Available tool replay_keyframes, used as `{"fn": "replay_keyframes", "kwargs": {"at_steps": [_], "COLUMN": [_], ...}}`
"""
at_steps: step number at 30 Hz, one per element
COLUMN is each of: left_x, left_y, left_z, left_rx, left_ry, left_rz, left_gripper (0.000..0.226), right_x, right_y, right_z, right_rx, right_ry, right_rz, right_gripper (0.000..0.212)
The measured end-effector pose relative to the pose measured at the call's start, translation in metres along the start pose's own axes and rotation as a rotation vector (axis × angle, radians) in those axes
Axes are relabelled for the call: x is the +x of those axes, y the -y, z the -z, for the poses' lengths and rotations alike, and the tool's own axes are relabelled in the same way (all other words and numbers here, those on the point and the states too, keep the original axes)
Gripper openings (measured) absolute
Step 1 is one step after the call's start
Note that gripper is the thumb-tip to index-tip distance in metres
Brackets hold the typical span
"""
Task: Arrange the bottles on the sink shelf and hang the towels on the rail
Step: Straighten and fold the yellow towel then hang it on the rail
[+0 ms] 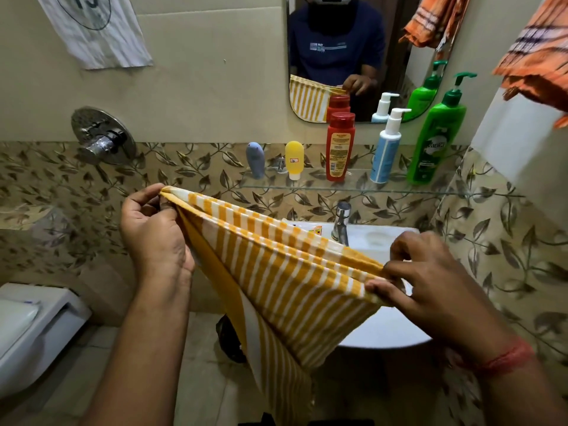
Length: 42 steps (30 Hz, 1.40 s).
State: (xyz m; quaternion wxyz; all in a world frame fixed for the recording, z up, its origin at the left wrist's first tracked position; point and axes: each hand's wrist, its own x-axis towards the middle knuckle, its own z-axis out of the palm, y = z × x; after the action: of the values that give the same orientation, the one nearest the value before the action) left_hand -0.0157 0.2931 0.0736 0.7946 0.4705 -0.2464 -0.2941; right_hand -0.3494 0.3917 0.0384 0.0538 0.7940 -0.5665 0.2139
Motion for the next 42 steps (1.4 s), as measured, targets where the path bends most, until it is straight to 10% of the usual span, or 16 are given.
{"fn": "replay_keyframes", "kwargs": {"at_steps": [9, 17, 33, 42], "left_x": [-0.008, -0.016, -0.03, -0.026], "left_y": [0.014, 0.004, 0.012, 0.022], "left_z": [-0.005, -0.011, -0.029, -0.022], "left_rx": [0.065, 0.049, 0.153, 0.267], "left_ry": [0.122, 0.602, 0.712, 0.862], "left_rz": [0.086, 0.081, 0.233, -0.092], "left_gripper": [0.046, 0.043, 0.025, 0.024], "right_x": [-0.01, -0.021, -0.006, 0.0], "right_y": [-0.032, -0.054, -0.06, -0.061], "right_z": [0.046, 0.063, 0.074, 0.075], "right_rx": [0.197, 0.357, 0.703, 0.691], "right_ry": [0.036, -0.135, -0.415, -0.529], "right_rz": [-0.055, -0.23, -0.403, -0.488], "right_gripper": [0.024, 0.006, 0.037, 0.015]}}
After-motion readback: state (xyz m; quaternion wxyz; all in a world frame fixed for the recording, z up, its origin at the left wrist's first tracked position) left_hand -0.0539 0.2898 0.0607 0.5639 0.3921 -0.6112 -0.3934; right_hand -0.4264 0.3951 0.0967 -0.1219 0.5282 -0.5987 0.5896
